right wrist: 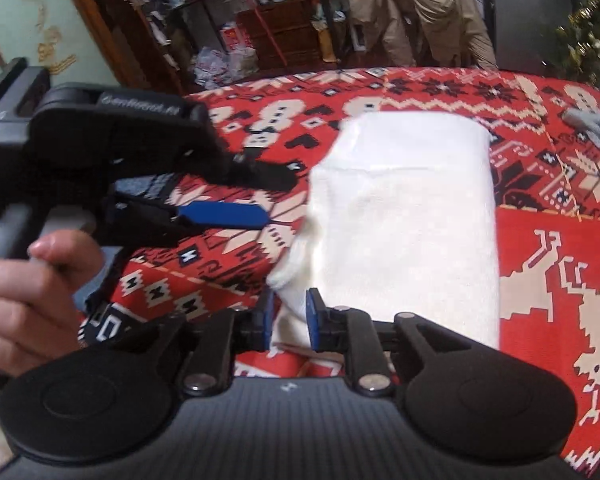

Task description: Fold clothes

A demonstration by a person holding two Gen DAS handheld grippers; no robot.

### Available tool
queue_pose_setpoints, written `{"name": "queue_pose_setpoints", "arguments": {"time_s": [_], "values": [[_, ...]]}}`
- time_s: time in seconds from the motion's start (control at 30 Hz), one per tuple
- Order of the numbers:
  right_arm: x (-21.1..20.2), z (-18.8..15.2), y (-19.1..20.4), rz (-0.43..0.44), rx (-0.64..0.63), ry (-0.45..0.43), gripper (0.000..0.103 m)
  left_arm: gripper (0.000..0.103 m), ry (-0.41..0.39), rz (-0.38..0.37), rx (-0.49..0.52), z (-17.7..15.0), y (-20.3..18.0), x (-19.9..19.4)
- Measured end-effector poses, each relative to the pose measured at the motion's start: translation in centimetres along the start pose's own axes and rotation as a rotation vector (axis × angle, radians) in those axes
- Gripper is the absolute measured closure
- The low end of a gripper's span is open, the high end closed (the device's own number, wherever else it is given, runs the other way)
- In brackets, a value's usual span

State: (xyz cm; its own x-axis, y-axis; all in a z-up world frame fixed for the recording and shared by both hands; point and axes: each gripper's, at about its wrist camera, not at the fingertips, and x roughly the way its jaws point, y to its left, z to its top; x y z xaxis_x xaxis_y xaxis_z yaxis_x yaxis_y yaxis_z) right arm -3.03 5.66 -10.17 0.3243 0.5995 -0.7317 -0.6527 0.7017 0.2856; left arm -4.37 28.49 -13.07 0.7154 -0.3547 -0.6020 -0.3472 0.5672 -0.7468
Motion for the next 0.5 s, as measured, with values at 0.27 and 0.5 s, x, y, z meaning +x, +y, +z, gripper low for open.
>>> {"name": "queue_pose_setpoints", "arguments": {"time_s": [0.27,0.5], "values": [[-2.4,1.1,-3.1,-0.080,0.065,-0.068,0.081,0.066,0.031,0.031,0.077,-1.0,-1.6,1.2],[-2.4,1.8,-6.0,-0.109,0.171,-0.072,0.081,0.082,0.077,0.101,0.146,-1.9,-2.4,2.6]]}}
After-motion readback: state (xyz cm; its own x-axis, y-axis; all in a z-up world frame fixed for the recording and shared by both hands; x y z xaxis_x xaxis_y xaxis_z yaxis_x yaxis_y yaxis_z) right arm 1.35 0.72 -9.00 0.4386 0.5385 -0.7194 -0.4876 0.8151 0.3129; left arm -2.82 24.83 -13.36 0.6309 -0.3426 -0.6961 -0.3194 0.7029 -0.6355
